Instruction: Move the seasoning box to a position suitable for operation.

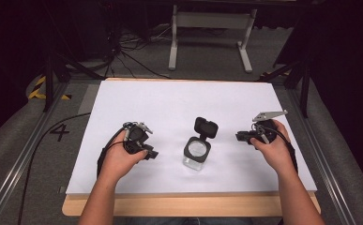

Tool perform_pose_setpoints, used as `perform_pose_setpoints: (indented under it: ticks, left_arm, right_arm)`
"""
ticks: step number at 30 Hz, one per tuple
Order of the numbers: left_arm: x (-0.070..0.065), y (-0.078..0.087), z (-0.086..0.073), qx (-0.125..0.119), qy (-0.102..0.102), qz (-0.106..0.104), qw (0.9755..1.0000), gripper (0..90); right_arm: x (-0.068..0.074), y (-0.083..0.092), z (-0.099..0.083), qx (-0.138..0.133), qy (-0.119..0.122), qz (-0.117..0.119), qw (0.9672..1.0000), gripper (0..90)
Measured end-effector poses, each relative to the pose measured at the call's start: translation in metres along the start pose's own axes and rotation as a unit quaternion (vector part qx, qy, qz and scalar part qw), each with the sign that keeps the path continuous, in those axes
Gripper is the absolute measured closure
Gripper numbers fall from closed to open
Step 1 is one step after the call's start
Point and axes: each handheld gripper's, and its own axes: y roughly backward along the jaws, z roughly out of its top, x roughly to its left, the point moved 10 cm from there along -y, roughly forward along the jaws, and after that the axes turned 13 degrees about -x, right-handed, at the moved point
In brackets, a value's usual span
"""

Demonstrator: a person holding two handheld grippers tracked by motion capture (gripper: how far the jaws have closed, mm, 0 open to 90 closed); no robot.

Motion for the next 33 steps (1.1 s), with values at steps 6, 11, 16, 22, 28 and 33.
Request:
perform_pose_setpoints:
  ticks: [6,11,16,22,28,33]
  left_arm:
    - [-0.001,0.002,0.007,-0.023,0.001,-0.004,0.9997,73.8]
    - [-0.001,-0.002,0.010,-0.025,0.002,-0.001,0.9997,78.2]
    - [-0.005,-0.006,0.011,-0.025,-0.011,0.003,0.9996,84.5]
    - [-0.011,-0.017,0.018,-0.025,-0.025,-0.007,0.9994,90.0]
    - [-0.019,-0.034,0.024,-0.019,-0.036,-0.021,0.9989,90.0]
    - [-0.024,-0.047,0.026,-0.008,-0.042,-0.031,0.9986,90.0]
  right_arm:
    - [0.007,0.007,0.000,0.001,0.014,0.009,0.9999,90.0]
    - [0.011,0.016,0.002,-0.002,0.013,0.014,0.9998,90.0]
    - [0.014,0.018,0.002,0.000,0.016,0.015,0.9998,90.0]
    - [0.016,0.024,0.000,-0.002,0.021,0.013,0.9997,90.0]
    - [0.013,0.035,-0.004,-0.006,0.016,0.004,0.9998,90.0]
    - [0.012,0.042,-0.008,-0.007,0.011,-0.001,0.9999,90.0]
